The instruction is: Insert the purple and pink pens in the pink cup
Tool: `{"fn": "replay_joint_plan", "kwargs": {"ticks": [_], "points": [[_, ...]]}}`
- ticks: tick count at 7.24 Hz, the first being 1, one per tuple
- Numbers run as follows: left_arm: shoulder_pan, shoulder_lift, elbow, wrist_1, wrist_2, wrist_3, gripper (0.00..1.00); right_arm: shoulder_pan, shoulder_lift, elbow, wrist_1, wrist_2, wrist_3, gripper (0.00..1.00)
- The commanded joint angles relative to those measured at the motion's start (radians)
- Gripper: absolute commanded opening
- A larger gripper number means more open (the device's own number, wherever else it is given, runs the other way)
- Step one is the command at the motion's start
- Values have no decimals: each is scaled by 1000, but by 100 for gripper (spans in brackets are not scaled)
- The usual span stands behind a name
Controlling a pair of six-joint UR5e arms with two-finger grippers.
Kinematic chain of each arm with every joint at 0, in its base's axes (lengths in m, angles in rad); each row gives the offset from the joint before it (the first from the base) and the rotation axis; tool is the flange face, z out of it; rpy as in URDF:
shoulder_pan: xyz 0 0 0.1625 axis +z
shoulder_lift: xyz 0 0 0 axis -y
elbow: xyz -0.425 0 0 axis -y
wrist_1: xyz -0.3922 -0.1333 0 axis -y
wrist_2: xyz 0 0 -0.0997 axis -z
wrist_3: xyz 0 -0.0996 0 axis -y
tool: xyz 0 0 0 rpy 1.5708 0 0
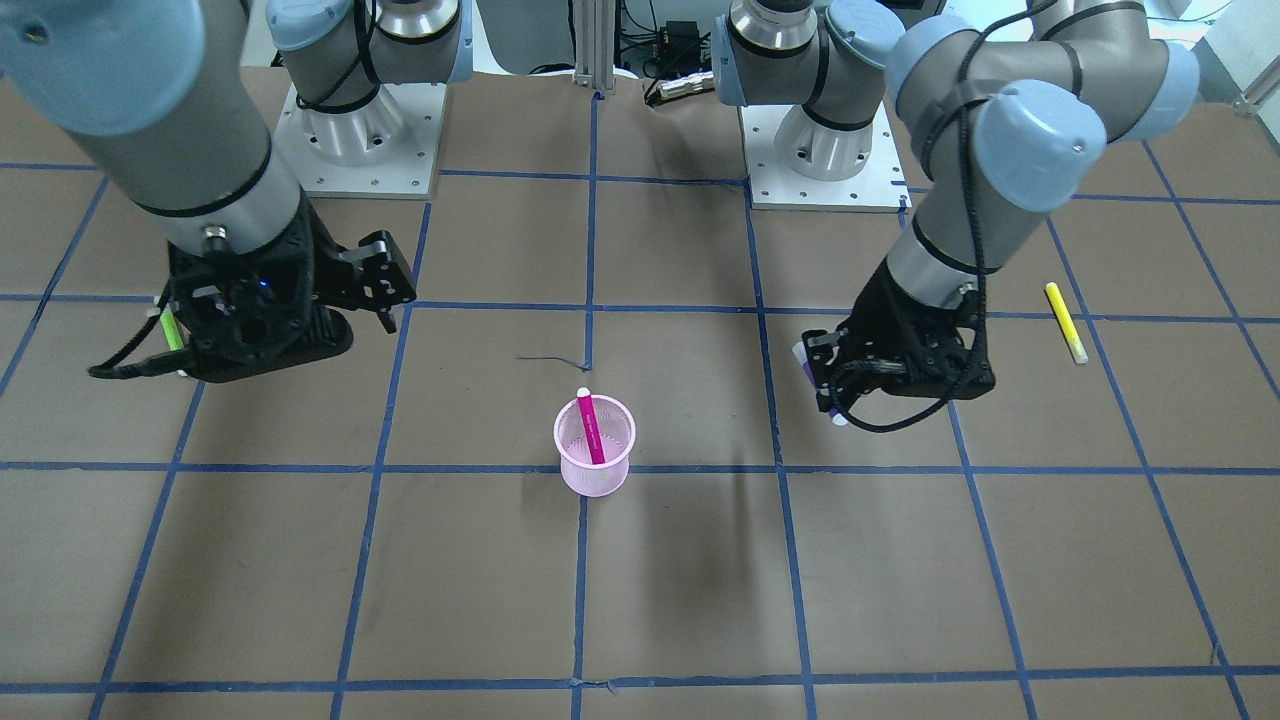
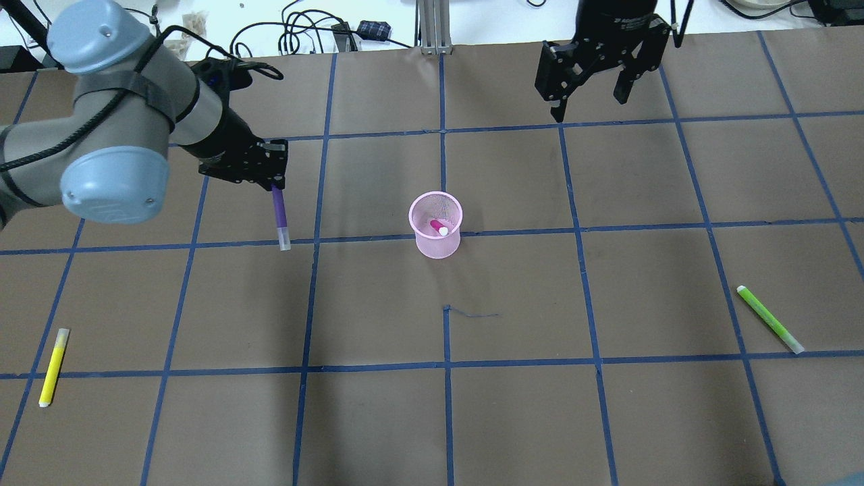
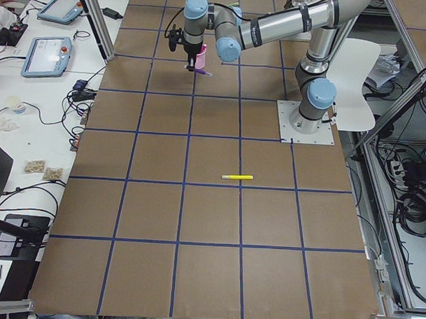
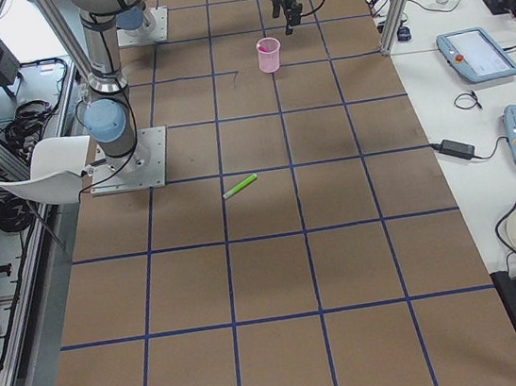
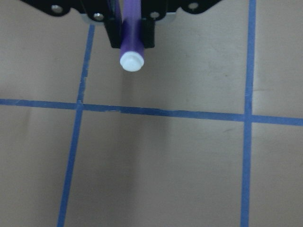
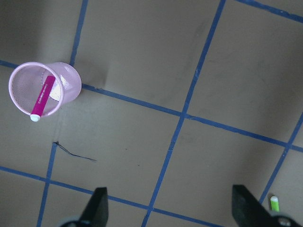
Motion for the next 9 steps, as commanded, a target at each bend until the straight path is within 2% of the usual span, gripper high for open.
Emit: {"fn": "replay_joint_plan", "kwargs": {"ticks": [1,2,4,7,9], "points": [[-214,-16,0,219,132,-185,0,-25,-162,327,-356,1,28,100],[-277,-16,-9,249,162,-310,0,-30,-256,431,-450,4,48,100],[-302,-34,-14,262,158,-467,0,-31,-257,362,-319,4,51,100],[-331,-114,-20,445,163,-536,0,-25,-243,354,-316,5,51,100],[-336,-126,-20,486,170,-548,0,-25,-243,352,-320,8,51,100]]}}
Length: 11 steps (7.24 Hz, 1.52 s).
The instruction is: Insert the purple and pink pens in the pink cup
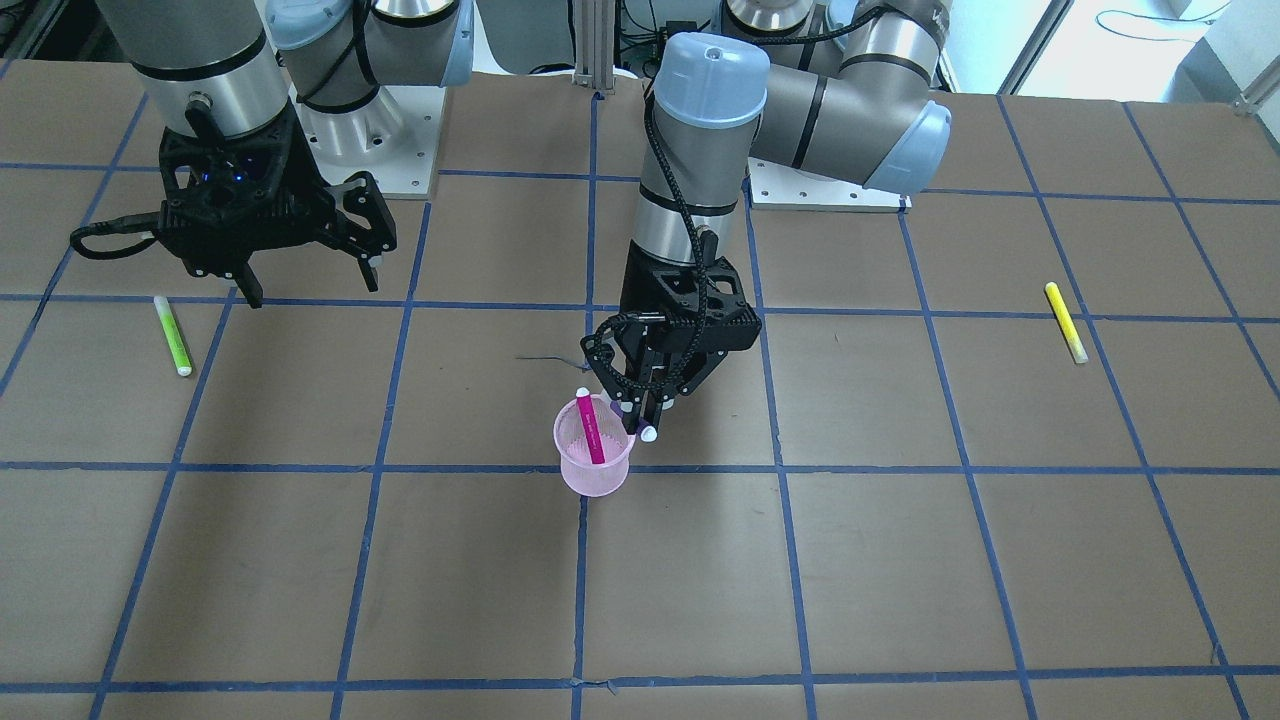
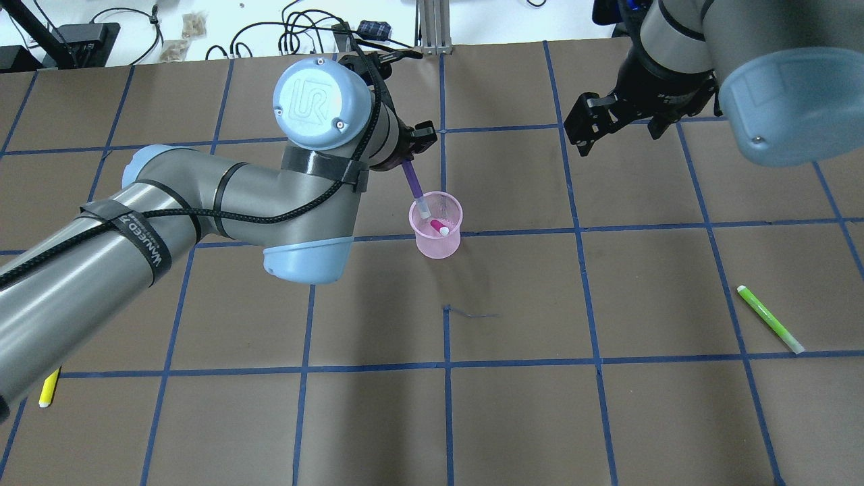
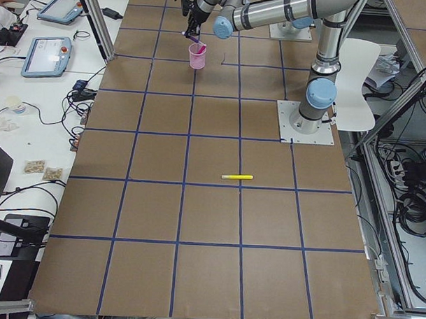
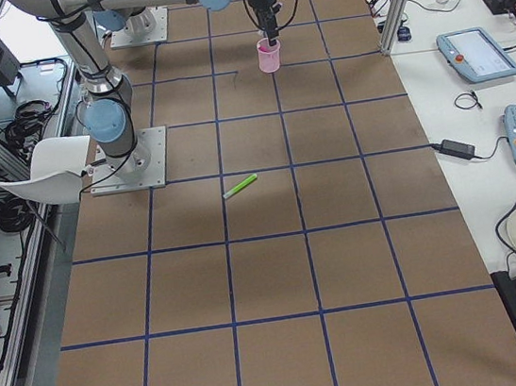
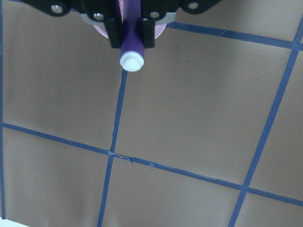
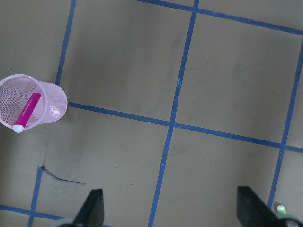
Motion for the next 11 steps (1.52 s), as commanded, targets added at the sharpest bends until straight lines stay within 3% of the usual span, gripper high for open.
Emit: {"fn": "replay_joint_plan", "kwargs": {"ticks": [1,9,11], "points": [[-3,-36,-2,38,17,-13,0,1,-1,-2,0,-1,0,100],[-50,-72,-34,84,103,-13,0,1,-4,0,0,-1,0,100],[-52,-72,-52,157,126,-1,0,1,-9,3,1,-4,0,100]]}}
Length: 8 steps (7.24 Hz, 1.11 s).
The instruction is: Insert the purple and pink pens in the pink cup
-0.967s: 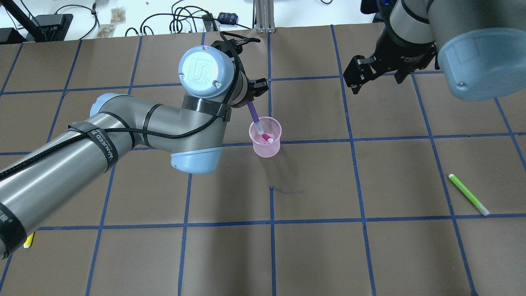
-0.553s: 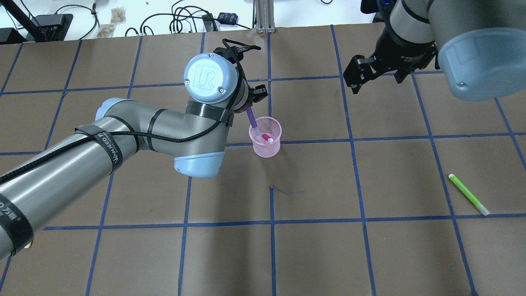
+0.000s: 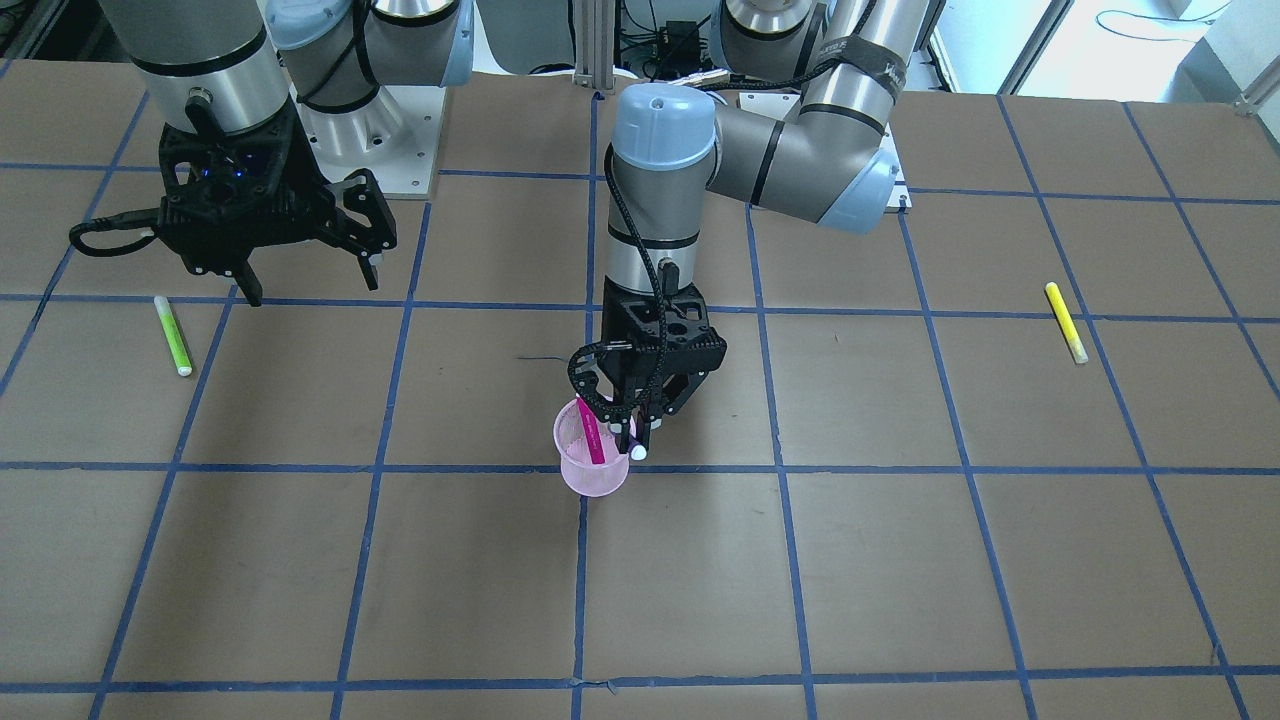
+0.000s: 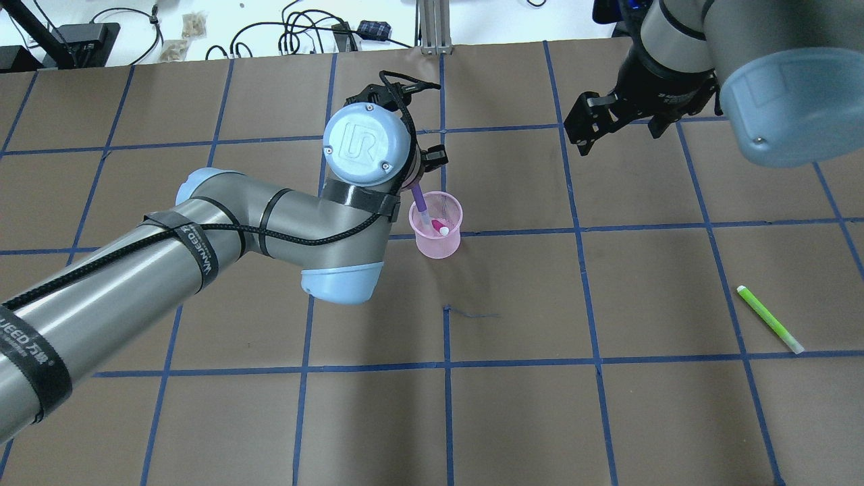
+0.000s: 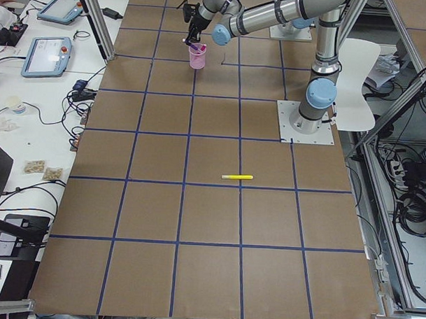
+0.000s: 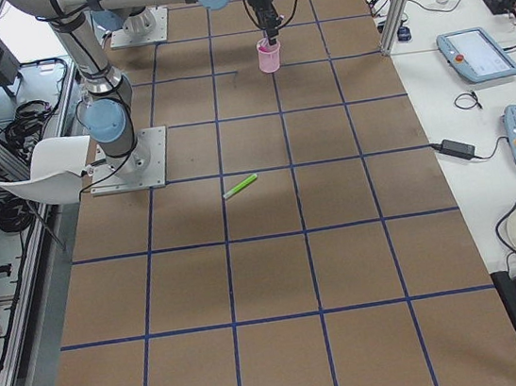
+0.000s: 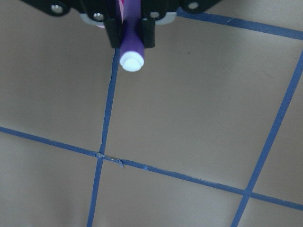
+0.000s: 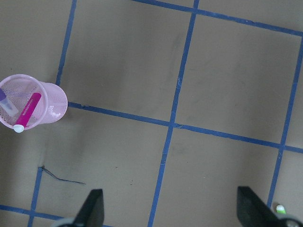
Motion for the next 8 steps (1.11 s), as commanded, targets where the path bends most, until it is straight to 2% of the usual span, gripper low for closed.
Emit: {"fn": "replay_joint_plan", "kwargs": {"ticks": [1,2,3,4,5,6,7,8], "points": [[-8,0,-39,58,20,1,0,0,-2,-1,1,0,0,100],[-11,-2,-62,70,35,4,0,-1,-3,0,3,-2,0,100],[-20,-3,-68,69,40,1,4,-1,-3,-1,1,-2,0,100],[-22,-3,-65,69,73,-4,36,0,-3,-5,6,-2,0,100],[-23,-3,-68,69,83,-11,53,-1,-3,-9,42,-12,0,100],[-25,-9,-66,70,83,-16,64,-1,-3,-9,43,-11,0,100],[-25,-9,-59,70,81,-16,71,-1,-3,-9,43,-11,0,100],[-22,21,-54,57,81,4,86,-1,-5,-9,43,-11,0,100]]}}
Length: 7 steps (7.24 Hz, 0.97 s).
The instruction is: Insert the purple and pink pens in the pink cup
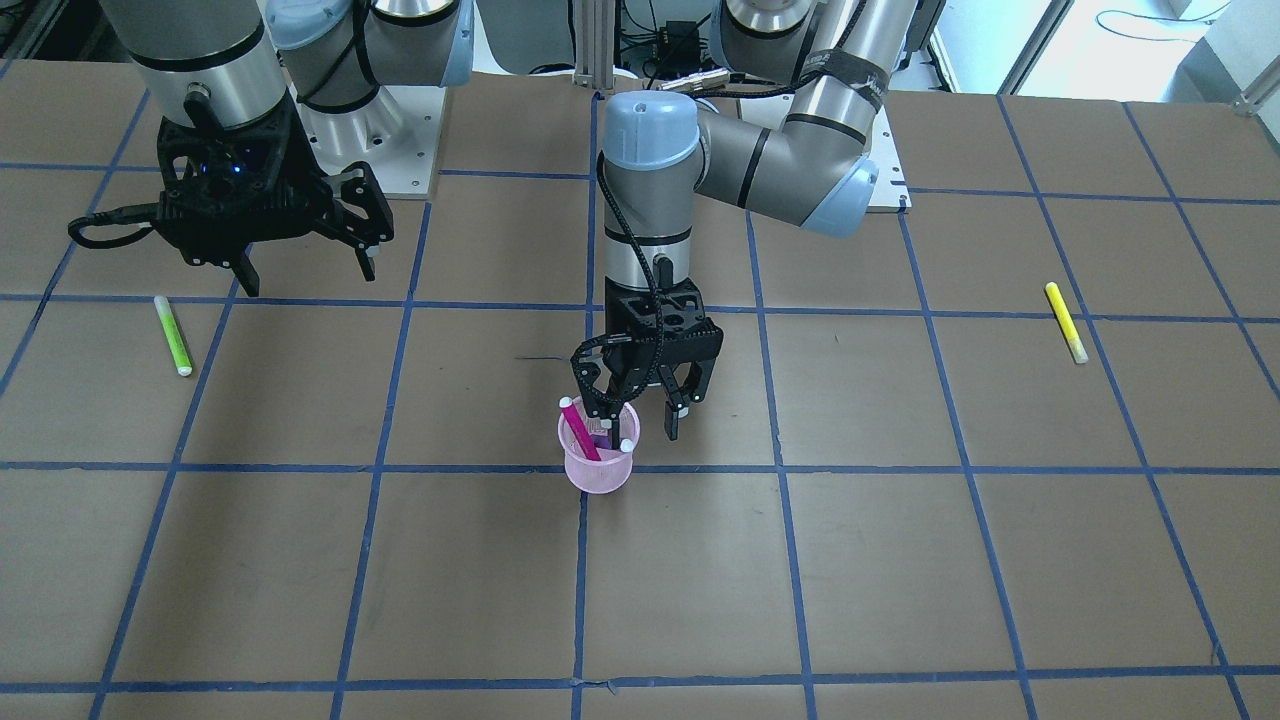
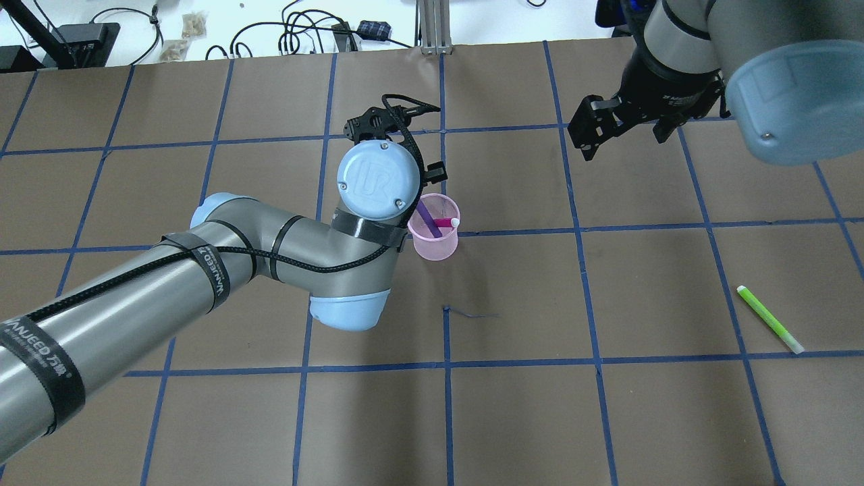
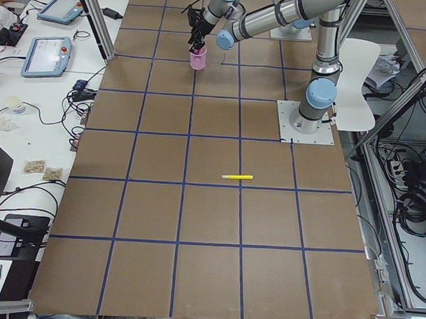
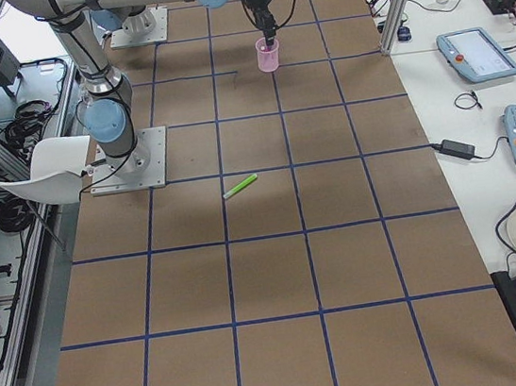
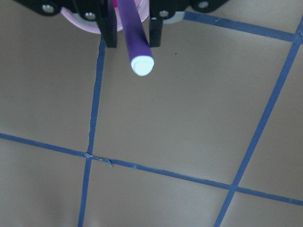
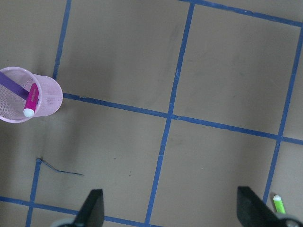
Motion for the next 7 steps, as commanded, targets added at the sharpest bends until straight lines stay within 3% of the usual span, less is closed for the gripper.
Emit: {"fn": "replay_joint_plan", "kwargs": {"ticks": [1,4,5,7], "points": [[22,38,32,-65,-10,39,92,0,-1,0,3,0,0,100],[138,100,251,-579,-58,192,98,0,-1,1,3,0,0,100],[199,128,279,-674,-65,330,100,0,-1,-3,5,-3,-9,100],[328,211,323,-974,-165,411,100,0,-1,-8,5,6,-2,100]]}}
